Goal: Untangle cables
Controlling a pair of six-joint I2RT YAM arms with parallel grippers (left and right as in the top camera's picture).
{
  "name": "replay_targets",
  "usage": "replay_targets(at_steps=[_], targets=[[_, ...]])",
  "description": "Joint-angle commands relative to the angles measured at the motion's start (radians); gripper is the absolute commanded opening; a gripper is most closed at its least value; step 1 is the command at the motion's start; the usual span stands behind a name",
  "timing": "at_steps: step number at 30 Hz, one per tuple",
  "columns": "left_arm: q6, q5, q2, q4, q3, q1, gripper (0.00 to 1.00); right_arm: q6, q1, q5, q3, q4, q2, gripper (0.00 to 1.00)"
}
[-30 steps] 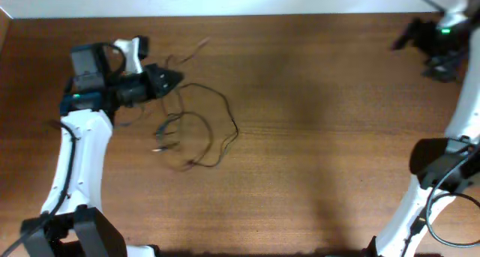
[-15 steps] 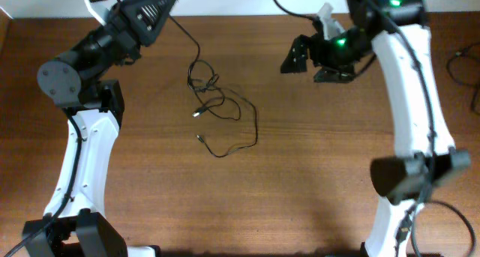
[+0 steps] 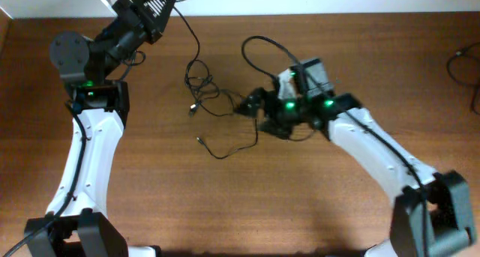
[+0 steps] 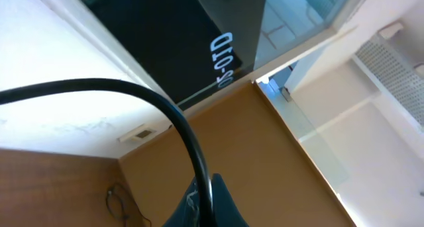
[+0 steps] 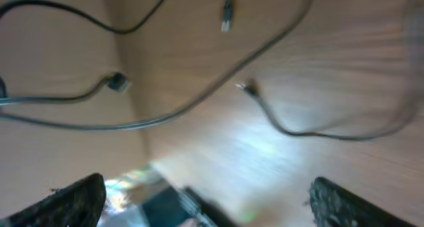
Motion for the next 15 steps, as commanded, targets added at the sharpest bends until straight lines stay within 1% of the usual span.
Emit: replay_targets(at_steps=[1, 2, 3, 4, 5, 6, 7, 9, 10, 11, 12, 13, 14, 15], targets=[[0.002, 0.015, -0.01, 0.052, 0.005, -0.009, 0.0, 0.463, 0.073, -0.023, -0.003, 0.143, 0.097, 0.98], [0.002, 0.015, -0.01, 0.071, 0.005, -0.018, 0.0, 0.648, 0.114, -0.019, -0.003, 0.271, 0.183, 0.99], [0.002, 0.016, -0.01, 0.07, 0.005, -0.021, 0.0, 0.75, 0.137, -0.019, -0.003, 0.386, 0.241, 0.95], [0.002, 0.016, -0.01, 0.07, 0.005, -0.021, 0.0, 0.819, 0.151, -0.019, -0.003, 0.494, 0.286, 0.81], [0.002, 0.015, -0.01, 0.07, 0.005, -0.021, 0.0, 0.851, 0.163, -0.024, -0.003, 0.6, 0.325, 0.38], [0.002, 0.015, -0.01, 0.07, 0.005, -0.021, 0.0, 0.849, 0.174, -0.031, -0.003, 0.664, 0.345, 0.22], [0.002, 0.015, -0.01, 0.069, 0.005, -0.021, 0.0, 0.821, 0.18, -0.032, -0.003, 0.656, 0.347, 0.06], [0.035, 0.015, -0.01, 0.07, 0.005, -0.016, 0.0, 0.65, 0.18, -0.036, -0.003, 0.618, 0.347, 0.04], [0.106, 0.015, -0.01, 0.065, 0.005, -0.002, 0.0, 0.547, 0.173, -0.034, -0.003, 0.553, 0.346, 0.04], [0.177, 0.015, -0.01, 0.046, 0.005, 0.013, 0.0, 0.485, 0.159, -0.013, -0.003, 0.443, 0.344, 0.04], [0.262, 0.002, -0.01, -0.003, 0.005, 0.04, 0.0, 0.407, 0.134, 0.041, -0.003, 0.284, 0.343, 0.04], [0.325, -0.035, -0.01, -0.09, 0.005, 0.077, 0.0, 0.292, 0.09, 0.157, -0.003, 0.09, 0.334, 0.04], [0.38, -0.093, -0.01, -0.204, 0.005, 0.125, 0.0, 0.226, 0.05, 0.248, -0.003, -0.045, 0.32, 0.04], [0.428, -0.139, -0.01, -0.299, 0.005, 0.171, 0.0, 0.178, 0.014, 0.307, -0.002, -0.132, 0.301, 0.04]])
